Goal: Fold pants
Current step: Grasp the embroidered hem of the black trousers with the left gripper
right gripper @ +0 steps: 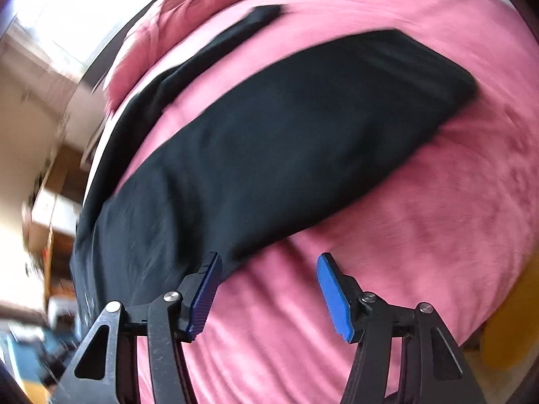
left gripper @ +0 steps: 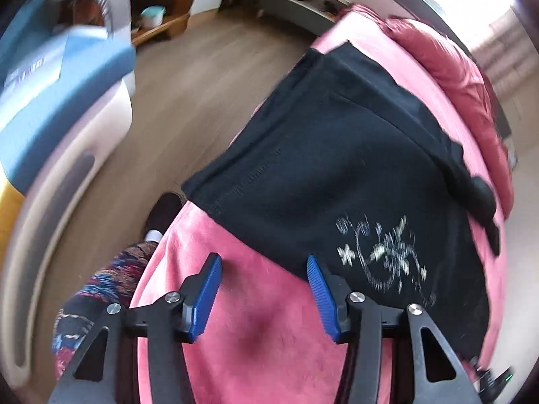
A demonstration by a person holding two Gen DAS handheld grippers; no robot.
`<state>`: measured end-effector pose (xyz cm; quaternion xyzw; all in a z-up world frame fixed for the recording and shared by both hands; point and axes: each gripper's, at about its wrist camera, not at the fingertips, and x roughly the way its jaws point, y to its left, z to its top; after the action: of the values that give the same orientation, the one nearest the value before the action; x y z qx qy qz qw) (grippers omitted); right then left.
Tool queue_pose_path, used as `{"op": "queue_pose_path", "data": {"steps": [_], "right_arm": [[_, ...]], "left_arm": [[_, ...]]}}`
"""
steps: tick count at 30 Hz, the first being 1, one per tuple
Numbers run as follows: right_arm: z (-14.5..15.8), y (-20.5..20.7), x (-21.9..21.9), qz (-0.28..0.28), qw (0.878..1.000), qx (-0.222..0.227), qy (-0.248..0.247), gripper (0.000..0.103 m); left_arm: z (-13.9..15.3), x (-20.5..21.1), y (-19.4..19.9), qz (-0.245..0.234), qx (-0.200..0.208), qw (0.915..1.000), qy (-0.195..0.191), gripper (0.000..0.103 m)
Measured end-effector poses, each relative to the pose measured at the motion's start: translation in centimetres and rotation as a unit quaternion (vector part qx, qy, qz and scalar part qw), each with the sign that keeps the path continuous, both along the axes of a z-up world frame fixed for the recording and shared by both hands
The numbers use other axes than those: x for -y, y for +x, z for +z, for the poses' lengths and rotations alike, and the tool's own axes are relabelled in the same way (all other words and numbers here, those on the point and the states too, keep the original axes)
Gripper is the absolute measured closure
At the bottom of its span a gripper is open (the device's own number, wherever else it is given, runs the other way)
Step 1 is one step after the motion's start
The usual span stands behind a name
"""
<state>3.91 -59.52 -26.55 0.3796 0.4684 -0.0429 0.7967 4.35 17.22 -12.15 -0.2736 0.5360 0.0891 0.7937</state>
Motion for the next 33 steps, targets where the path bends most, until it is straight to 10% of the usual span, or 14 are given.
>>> {"op": "queue_pose_path", "data": {"steps": [14,17,22,33], "right_arm": [[-1.8,0.4,8.6,-0.129,0.99,0.006,0.054,0.043],[-2.2,1.7,9.0,-0.135,0.99,0.0,0.049,0.057],[-1.0,3.4,9.5,-0.127,0.992,-0.004,0.015,0.084],[3.1,0.7,9.4,-0.102,0.993,0.009,-0.053,0.086]], "left_arm": [[0.2,2.0,3.4,-0.036,0.031,0.9988,0.015,0.081],[0.2,1.8,3.8,-0.033,0.031,0.9986,0.027,0.095],[2.4,1.3,4.0,-0.027,0.06,0.9975,0.025,0.096],[5.1,-0.6,0.0,-0.02,0.086,0.9958,0.022,0.097]]}}
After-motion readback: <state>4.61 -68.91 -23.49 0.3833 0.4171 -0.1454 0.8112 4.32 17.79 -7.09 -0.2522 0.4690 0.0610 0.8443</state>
